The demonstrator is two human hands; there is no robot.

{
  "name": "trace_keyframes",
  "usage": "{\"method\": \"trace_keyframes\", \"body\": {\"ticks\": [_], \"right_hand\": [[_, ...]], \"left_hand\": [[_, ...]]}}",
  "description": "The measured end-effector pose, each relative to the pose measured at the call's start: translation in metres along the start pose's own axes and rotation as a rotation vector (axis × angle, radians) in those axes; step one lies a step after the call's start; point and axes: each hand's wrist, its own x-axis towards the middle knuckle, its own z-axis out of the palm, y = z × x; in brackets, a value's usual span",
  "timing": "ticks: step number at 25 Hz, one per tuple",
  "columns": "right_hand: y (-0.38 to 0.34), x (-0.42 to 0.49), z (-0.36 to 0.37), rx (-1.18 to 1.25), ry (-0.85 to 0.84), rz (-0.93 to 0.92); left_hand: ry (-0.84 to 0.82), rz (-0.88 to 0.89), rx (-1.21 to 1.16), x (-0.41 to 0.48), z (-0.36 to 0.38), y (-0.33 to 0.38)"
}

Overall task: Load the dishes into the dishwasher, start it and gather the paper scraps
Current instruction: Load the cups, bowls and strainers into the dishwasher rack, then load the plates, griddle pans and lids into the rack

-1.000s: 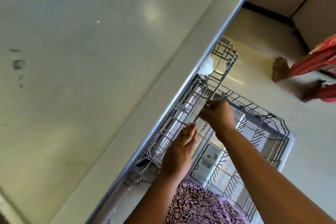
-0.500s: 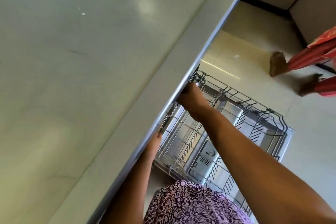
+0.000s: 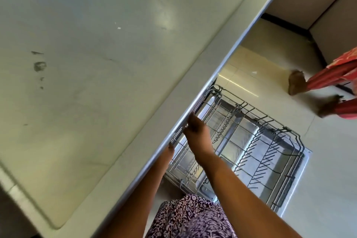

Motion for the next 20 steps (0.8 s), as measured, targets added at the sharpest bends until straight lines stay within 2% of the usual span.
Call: {"method": "trace_keyframes", "body": {"ticks": [1,2,3,4,6,9,13,16,20], "right_hand": [[-0.001,-0.017,-0.002,0.019,0.009,0.025],[0.001,-0.039,-0.005,0.024,0.025,0.036],[-0.002,-0.062,-0.01,0.007,0.049,0.025],[-0.005,-0.079,-0.016,-0.01,0.083,0.01],[-0.011,-0.111,-0.029,-0.073,0.126,-0.025],[-0.02,-0.158,-0.051,-0.107,0.131,-0.139],[-0.044,-0.201,-0.058,0.0,0.1,-0.268],[-0.071,-0.225,-0.032,0.097,-0.042,-0.329],[-0.105,-0.267,0.029,0.087,-0.261,-0.479]], "left_hand": [[-0.08,-0.083,-0.121,-0.013,-0.01,0.005],[0.026,-0.11,-0.253,-0.025,-0.009,0.008],[0.076,-0.051,-0.24,-0.043,-0.006,0.001],[0.101,-0.023,-0.329,-0.058,0.001,-0.005],[0.075,-0.042,-0.35,-0.092,-0.002,-0.008],[-0.041,-0.164,-0.426,-0.138,-0.025,0.003],[-0.001,-0.287,-0.505,-0.19,-0.068,0.009],[0.139,-0.32,-0.521,-0.233,-0.119,-0.002],[0.445,-0.403,-0.558,-0.307,-0.178,-0.042]]}}
